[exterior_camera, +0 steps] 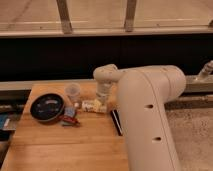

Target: Place the bottle in the ceramic bowl

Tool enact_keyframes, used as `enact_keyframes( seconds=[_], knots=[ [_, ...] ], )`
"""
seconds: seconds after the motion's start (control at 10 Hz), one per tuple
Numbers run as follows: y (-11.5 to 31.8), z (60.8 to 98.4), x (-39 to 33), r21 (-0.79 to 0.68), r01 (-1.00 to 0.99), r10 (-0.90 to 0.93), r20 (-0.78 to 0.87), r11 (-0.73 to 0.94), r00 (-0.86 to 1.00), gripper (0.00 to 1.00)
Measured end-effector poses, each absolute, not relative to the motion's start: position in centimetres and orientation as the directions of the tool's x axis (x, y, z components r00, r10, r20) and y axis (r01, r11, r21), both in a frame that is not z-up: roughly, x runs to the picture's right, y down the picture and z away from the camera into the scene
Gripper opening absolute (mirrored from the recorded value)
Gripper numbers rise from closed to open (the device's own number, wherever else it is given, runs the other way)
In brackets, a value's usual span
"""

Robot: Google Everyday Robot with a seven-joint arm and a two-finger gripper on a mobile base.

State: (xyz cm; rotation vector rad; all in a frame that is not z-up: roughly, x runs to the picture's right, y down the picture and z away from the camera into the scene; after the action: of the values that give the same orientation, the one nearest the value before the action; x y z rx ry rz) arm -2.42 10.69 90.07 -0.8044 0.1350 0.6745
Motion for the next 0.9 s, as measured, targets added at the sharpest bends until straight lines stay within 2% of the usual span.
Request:
enact_keyframes(
  seconds=[0.5, 0.9],
  knots=[
    [9.9, 85.7, 1.0, -0.590, -0.629, 0.549, -0.342, 0.506, 0.763, 0.00],
    [7.2, 80.9, 3.0, -0.513, -0.666, 0.603, -0.315, 0.542, 0.733, 0.00]
  ],
)
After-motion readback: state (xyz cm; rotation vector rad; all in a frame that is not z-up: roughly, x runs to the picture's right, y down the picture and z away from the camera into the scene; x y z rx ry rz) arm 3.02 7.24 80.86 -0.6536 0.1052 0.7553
